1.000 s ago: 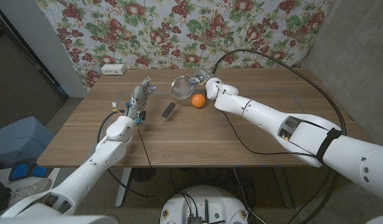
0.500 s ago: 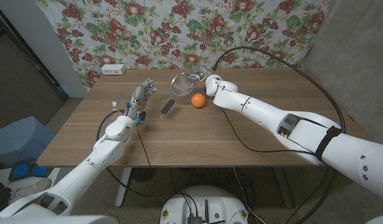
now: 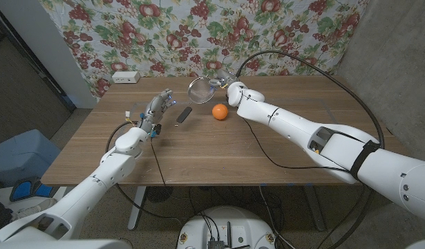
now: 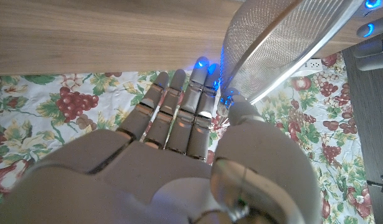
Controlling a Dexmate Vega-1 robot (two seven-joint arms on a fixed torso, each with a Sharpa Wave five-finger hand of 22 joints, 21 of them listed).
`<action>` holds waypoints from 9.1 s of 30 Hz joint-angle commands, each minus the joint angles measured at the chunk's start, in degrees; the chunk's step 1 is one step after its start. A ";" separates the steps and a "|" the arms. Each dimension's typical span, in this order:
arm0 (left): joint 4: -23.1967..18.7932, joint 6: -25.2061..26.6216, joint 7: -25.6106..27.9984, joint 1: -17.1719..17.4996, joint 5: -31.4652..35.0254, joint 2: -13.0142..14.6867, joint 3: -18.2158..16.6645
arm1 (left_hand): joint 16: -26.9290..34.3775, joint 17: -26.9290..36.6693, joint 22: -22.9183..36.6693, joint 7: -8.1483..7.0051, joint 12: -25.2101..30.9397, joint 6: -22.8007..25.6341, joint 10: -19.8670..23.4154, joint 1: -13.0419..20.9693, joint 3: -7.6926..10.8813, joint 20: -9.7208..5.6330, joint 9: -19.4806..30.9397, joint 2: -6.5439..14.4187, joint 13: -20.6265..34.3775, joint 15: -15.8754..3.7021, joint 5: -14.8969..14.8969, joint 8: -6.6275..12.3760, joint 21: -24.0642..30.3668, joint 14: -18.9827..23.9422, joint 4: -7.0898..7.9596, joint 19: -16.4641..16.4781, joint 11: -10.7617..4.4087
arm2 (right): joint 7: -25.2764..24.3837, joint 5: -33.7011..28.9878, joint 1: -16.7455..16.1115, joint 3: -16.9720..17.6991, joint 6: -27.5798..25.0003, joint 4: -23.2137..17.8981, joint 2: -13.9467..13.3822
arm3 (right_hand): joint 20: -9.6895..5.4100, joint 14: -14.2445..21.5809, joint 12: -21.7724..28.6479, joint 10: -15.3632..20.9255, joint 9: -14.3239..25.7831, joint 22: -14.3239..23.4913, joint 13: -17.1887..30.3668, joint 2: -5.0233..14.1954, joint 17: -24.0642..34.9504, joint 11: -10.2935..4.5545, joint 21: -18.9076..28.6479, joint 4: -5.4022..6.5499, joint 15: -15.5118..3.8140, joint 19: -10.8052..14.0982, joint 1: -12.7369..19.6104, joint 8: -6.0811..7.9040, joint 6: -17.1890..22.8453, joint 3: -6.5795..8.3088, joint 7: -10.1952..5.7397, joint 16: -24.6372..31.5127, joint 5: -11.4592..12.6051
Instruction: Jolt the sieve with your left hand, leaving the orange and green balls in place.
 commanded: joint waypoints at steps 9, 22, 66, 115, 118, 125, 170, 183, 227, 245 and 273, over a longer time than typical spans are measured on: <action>-2.38 4.38 -2.20 -0.77 -0.98 2.44 0.62 | 0.61 0.21 0.10 1.00 0.75 1.68 2.70 3.32 -0.20 1.01 0.20 -1.62 0.21 0.00 -0.09 0.91 -0.56 3.28 -0.07 2.95 0.47 | -3.25 0.03 -0.42 0.84 2.48 0.22 0.30 | 0.18 0.72 0.56 0.27 0.93 0.10 0.92 0.14 0.33 -0.06 0.31 0.19 -6.43 -0.17 0.23 0.97 -0.12 0.15 0.33 -0.21 0.72; -4.18 7.07 -2.32 -0.77 -1.09 3.47 1.18 | 0.63 0.21 0.08 1.97 0.85 2.45 4.20 6.19 -0.17 1.94 0.21 -2.83 0.27 -0.06 -0.04 1.03 -0.91 5.52 -0.12 5.11 0.56 | -5.38 -0.38 -0.57 1.19 2.67 0.82 0.99 | 0.25 1.06 0.96 0.46 1.26 0.09 1.62 -0.03 0.55 0.11 0.36 0.14 -6.18 -0.15 0.35 1.37 -0.20 0.07 0.28 -0.20 1.11; -3.05 7.64 -7.33 -1.56 -5.55 1.80 1.69 | 0.56 0.22 0.15 5.00 1.41 6.72 9.72 18.05 1.37 1.84 0.34 -2.32 0.43 -0.38 0.34 1.47 -1.90 11.61 0.14 12.40 1.89 | -12.10 -2.27 -1.22 1.13 1.23 0.80 3.05 | 0.52 2.08 1.95 0.95 0.99 0.07 3.61 -0.41 0.97 -0.03 0.51 0.02 -6.13 -0.12 0.66 1.95 0.22 -0.02 0.47 -0.38 2.31; -2.81 10.43 -6.89 -1.40 -11.40 -0.40 -0.04 | 4.41 0.22 1.80 11.24 5.58 37.59 49.63 34.15 7.38 -8.37 1.35 10.51 0.36 -13.33 0.29 1.95 15.29 53.34 3.27 47.48 -3.50 | -17.44 -4.33 -3.56 2.75 5.98 -0.76 1.76 | 0.26 2.21 1.64 0.85 0.61 0.05 4.01 -0.51 1.40 -0.29 0.48 0.24 -6.53 -0.48 0.46 2.14 0.06 -0.37 0.04 -0.84 3.08; -2.99 10.36 -6.15 -1.12 -11.54 -0.59 -0.29 | 3.94 0.18 1.84 11.17 5.71 39.32 51.44 33.84 8.16 -8.46 1.39 10.40 0.25 -13.47 0.25 1.88 15.97 54.41 3.17 47.42 -5.15 | -17.98 -4.60 -3.67 2.76 6.34 -0.61 1.82 | 0.23 2.17 1.60 0.69 0.58 0.05 4.09 -0.47 1.49 -0.53 0.48 0.26 -6.60 -0.49 0.46 2.15 0.05 -0.42 -0.15 -0.81 3.10; -3.37 9.80 -4.08 -0.23 -12.12 -1.40 -1.13 | 3.67 0.47 1.92 9.96 6.09 46.47 56.80 32.17 8.59 -8.83 1.84 9.91 0.00 -13.52 -0.06 2.92 18.43 58.30 3.04 48.74 -7.00 | -18.56 -5.06 -3.84 2.75 6.27 -0.40 2.00 | 0.23 1.81 1.15 -0.43 0.23 0.05 4.31 -0.38 1.78 -0.96 0.44 0.59 -6.56 -0.65 0.02 1.70 -0.87 -0.75 -0.89 -0.89 3.10; -10.04 15.38 5.09 2.69 -16.04 -1.59 -3.54 | 4.15 0.78 1.97 9.19 5.26 54.59 65.01 32.61 8.93 -9.55 4.57 9.50 -0.11 -14.05 -0.28 3.39 23.58 65.54 0.40 51.13 -7.49 | -8.11 0.59 -6.42 6.48 14.03 -7.05 -5.18 | 5.98 -17.20 -18.11 -36.47 -8.86 0.22 -2.32 -5.44 5.60 3.68 -2.96 6.05 2.20 -8.04 -21.22 -19.09 -37.03 -14.36 -1.66 -7.50 -3.49; -11.32 16.18 5.96 2.91 -16.66 -1.75 -3.48 | 3.65 0.72 1.94 9.06 4.53 54.19 64.74 32.57 8.87 -9.35 4.99 9.65 -0.05 -13.93 -0.39 2.77 24.14 65.31 0.78 50.66 -7.07 | -11.52 5.74 -10.39 12.27 24.82 -6.27 -5.81 | 6.23 -17.52 -17.77 -36.35 -9.08 0.35 -2.72 -3.72 5.75 4.75 -3.34 9.00 3.23 -8.73 -27.06 -18.68 -35.85 -15.88 -0.60 -8.07 -5.00; -16.20 16.88 10.22 5.19 -16.09 -0.90 -3.89 | 3.17 0.84 1.71 8.57 3.27 55.11 65.93 32.62 8.58 -9.69 5.95 9.67 0.06 -13.94 -0.45 1.76 26.01 66.15 0.91 50.25 -7.36 | -9.18 21.48 -21.33 24.39 35.22 -11.93 -9.92 | 5.06 -15.05 -16.96 -33.97 -9.61 0.46 -3.90 0.26 5.61 6.45 -2.76 9.65 3.91 -7.13 -29.42 -17.84 -32.12 -14.71 0.94 -7.89 -4.62; -20.13 20.16 13.94 6.65 -16.01 1.12 -4.49 | 2.88 0.87 1.62 8.37 2.70 54.93 65.94 32.54 8.51 -9.70 6.38 9.74 0.11 -13.97 -0.48 1.31 26.61 66.13 1.05 49.88 -7.22 | -9.64 24.14 -25.45 27.26 37.55 -14.47 -12.20 | 4.86 -15.06 -17.02 -33.82 -9.70 0.49 -4.23 0.79 5.58 6.67 -2.81 9.49 4.03 -7.31 -29.50 -17.77 -31.40 -14.19 1.61 -8.09 -4.58; -25.23 36.90 23.17 4.16 -22.13 5.25 -5.79 | 2.77 0.92 1.42 9.03 2.02 55.98 66.69 32.83 8.43 -9.39 6.47 9.48 0.16 -13.92 -0.43 0.76 28.01 66.81 0.68 50.18 -6.89 | -15.25 25.28 -29.89 31.52 36.68 -16.64 -13.65 | 4.75 -15.00 -17.09 -33.68 -9.77 0.52 -4.63 1.02 5.53 6.70 -2.85 9.17 4.10 -7.49 -29.49 -17.89 -31.09 -13.54 1.81 -8.32 -4.53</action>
